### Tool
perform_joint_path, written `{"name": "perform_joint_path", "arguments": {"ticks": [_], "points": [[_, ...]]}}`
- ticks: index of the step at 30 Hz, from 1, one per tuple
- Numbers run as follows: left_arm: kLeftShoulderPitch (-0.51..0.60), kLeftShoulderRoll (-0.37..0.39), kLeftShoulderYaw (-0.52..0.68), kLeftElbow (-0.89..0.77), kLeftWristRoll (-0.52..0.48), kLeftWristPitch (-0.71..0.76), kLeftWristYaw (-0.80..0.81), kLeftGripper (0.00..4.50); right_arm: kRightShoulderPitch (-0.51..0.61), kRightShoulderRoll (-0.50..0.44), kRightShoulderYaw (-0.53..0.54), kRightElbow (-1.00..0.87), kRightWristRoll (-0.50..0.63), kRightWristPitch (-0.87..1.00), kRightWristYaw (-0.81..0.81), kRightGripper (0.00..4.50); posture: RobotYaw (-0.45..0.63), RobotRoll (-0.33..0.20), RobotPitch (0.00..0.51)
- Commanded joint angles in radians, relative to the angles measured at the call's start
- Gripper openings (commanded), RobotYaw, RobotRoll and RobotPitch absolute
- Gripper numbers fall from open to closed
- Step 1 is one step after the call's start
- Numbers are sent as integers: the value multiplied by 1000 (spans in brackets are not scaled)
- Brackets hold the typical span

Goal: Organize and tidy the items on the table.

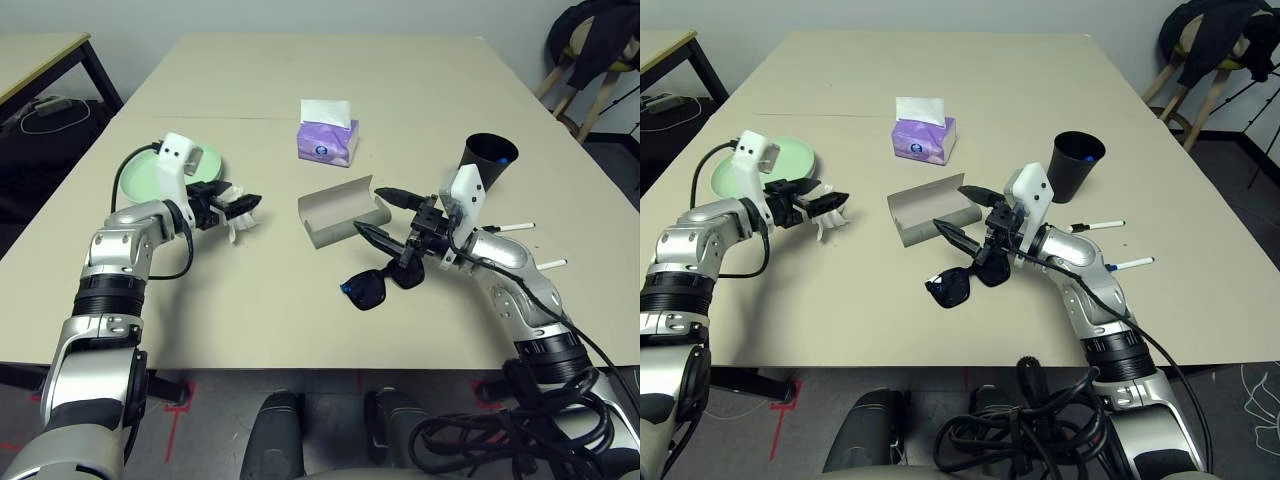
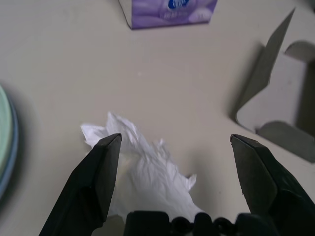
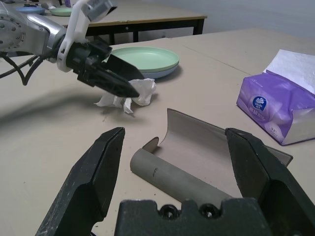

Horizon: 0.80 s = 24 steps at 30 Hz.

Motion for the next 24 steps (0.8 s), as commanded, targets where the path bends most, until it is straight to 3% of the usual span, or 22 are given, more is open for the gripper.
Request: {"name": "perform_joint_path", "arguments": {"ticks": [1,10,17,24], "points": [[13,13,-32,27,42,9,-13,3562,-4,-5,-2,-19,-3,9,-7,4500,119,0,85],[11,13,-23,56,75,1,20,30,2,-2,-1,-38,4,14,-13,4500,118,0,84],[-44,2,35,31,45,-7,60,9,-1,6,2,-35,6,11,-14,4500,127,0,82],[-189,-9,117,136,31,-37,138,9,-7,9,2,-26,6,9,-10,4500,130,0,85]]}}
